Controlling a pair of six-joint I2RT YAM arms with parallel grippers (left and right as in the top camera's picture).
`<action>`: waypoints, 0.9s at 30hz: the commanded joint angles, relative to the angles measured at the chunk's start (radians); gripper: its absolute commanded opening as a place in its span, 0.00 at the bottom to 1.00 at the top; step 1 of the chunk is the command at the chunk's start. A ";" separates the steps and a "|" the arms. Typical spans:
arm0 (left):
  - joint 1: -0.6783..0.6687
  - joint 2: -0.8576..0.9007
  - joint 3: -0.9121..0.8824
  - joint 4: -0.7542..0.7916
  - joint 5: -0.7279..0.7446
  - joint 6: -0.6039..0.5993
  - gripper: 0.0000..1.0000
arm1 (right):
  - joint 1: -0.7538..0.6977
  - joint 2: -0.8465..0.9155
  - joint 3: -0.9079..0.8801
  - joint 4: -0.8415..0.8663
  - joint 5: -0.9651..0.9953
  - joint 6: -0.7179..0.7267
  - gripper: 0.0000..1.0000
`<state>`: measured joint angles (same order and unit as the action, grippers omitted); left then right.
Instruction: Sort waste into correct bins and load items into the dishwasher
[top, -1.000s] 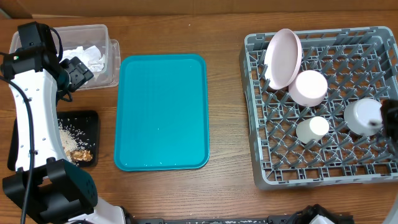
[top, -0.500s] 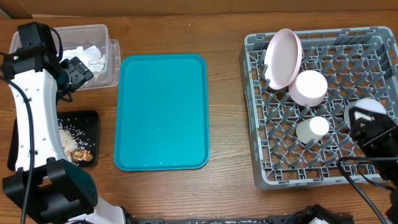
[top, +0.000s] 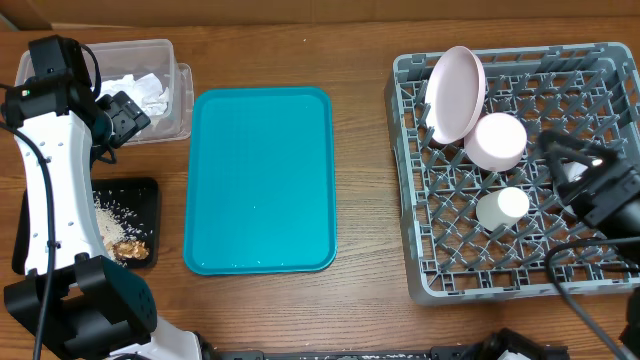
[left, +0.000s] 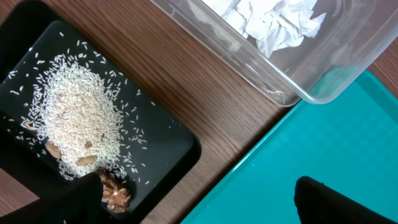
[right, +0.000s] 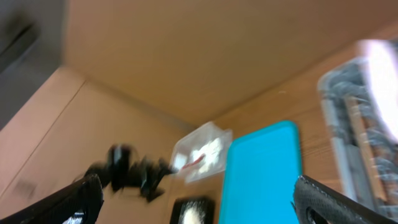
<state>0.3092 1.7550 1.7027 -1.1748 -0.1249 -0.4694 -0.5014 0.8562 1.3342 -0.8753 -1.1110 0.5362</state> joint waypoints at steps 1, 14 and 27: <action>-0.002 -0.010 0.015 0.001 -0.013 -0.010 1.00 | 0.148 0.016 0.007 0.069 -0.049 0.007 1.00; -0.002 -0.010 0.015 0.001 -0.013 -0.010 1.00 | 0.803 0.314 0.007 0.132 0.283 0.018 1.00; -0.002 -0.010 0.015 0.001 -0.013 -0.010 1.00 | 0.916 0.309 0.007 0.100 0.673 0.018 1.00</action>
<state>0.3092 1.7550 1.7027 -1.1748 -0.1253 -0.4694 0.4084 1.1965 1.3334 -0.7570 -0.4980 0.5529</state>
